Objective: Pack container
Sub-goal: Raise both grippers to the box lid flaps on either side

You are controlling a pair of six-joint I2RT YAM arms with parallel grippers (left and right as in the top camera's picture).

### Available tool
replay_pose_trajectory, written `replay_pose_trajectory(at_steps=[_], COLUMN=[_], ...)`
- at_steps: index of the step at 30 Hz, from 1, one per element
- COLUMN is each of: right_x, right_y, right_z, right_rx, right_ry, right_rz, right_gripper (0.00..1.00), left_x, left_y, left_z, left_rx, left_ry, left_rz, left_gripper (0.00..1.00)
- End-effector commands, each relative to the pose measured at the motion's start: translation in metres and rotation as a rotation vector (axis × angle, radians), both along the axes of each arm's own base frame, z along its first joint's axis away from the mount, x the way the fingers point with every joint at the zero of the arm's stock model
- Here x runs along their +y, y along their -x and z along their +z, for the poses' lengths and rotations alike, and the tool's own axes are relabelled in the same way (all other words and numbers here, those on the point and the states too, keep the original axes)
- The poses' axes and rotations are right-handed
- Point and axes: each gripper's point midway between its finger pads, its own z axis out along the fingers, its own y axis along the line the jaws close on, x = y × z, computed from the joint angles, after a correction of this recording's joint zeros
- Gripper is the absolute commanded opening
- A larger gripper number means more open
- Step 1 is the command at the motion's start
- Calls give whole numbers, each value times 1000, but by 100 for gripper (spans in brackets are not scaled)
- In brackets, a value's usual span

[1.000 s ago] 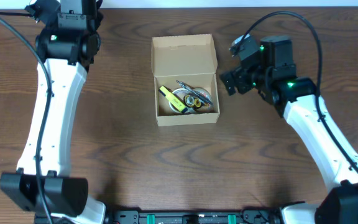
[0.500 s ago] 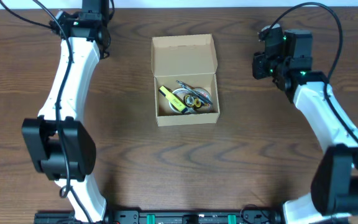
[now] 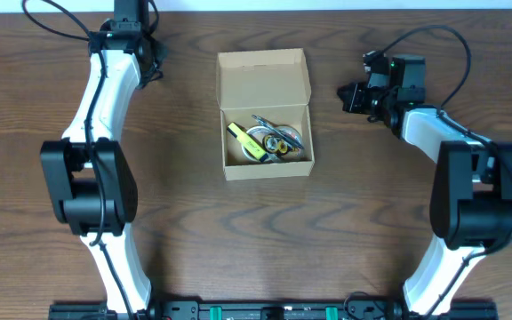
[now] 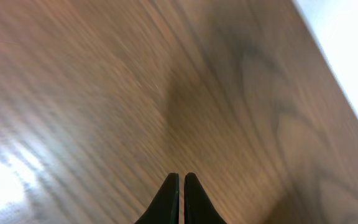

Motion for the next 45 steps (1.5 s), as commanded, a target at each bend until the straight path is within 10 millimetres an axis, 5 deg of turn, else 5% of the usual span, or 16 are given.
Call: replay_pose_trajectory(at_steps=[1, 15, 23, 45], right_x=[6, 24, 45, 101], right_y=[-3, -10, -15, -17], right_z=[-1, -10, -21, 12], right_rx=[39, 48, 52, -42], right_ry=[-104, -249, -316, -351], right_rz=[-11, 5, 13, 154], right_gripper=[1, 1, 1, 1], left_x=[-22, -67, -98, -157], left_y=[-4, -16, -6, 38], left_z=[-26, -54, -53, -61], left_rx=[32, -38, -10, 114], left_ry=[154, 587, 632, 713], left_rz=[-168, -404, -481, -641], left_gripper=[6, 6, 6, 6])
